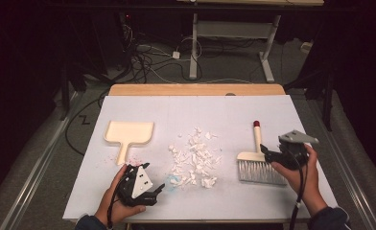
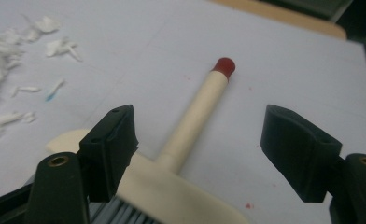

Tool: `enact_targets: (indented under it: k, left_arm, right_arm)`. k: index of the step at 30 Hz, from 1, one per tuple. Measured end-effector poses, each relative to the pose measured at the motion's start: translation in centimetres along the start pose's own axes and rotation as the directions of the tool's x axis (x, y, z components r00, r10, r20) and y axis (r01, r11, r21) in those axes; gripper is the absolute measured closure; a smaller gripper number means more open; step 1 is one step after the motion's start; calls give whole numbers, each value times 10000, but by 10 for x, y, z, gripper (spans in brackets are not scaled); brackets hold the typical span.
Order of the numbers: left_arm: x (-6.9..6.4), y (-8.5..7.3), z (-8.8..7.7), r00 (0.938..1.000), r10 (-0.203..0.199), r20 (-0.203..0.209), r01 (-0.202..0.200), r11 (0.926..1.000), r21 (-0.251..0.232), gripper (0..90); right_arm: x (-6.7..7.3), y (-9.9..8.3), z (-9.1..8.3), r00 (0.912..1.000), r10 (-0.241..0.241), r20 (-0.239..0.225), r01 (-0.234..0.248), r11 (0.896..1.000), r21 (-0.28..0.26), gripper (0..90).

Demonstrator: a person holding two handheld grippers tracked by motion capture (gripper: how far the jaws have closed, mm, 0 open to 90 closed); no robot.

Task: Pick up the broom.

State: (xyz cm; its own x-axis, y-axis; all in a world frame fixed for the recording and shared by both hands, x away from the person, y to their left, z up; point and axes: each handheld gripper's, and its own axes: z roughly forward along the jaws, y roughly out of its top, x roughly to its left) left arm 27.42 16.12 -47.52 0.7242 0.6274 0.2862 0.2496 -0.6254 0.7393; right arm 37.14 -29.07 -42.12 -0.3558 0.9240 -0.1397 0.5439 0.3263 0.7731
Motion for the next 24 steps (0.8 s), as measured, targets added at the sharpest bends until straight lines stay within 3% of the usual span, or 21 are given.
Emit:
enact_targets:
  k: [4, 6, 9, 11, 19, 21, 24]
  left_arm:
    - [-1, -1, 0, 10000, 14, 27, -14, 10000, 48, 165]
    - [-1, -1, 1, 10000, 70, 26, -70, 9999, 98, 165]
    - [-2, -1, 1, 9998, 173, 96, -174, 9997, 186, 166]
    - [-2, -1, 1, 9997, 196, 140, -199, 9996, 207, 166]
    - [-3, -1, 3, 9996, 231, 162, -235, 9994, 240, 173]
    - [-3, -1, 3, 9996, 231, 163, -235, 9994, 258, 173]
    - [-4, 0, 4, 9997, 211, 132, -216, 9990, 388, 182]
  right_arm:
    - [-6, 14, 38, 9993, 340, 153, -356, 9923, 1184, 290]
    - [-5, 14, 57, 9991, -127, 410, 50, 9830, 1836, 336]
    - [-6, 10, 79, 9983, 557, -159, -497, 9646, 2589, 429]
    - [-9, 12, 81, 9962, 776, -402, -646, 9637, 2592, 481]
    - [-4, 14, 81, 9947, 491, -908, -243, 9662, 2565, 710]
    - [-3, 15, 81, 9951, 264, -958, -10, 9667, 2559, 711]
    - [-5, 13, 81, 9939, 347, -1048, -76, 9686, 2484, 711]
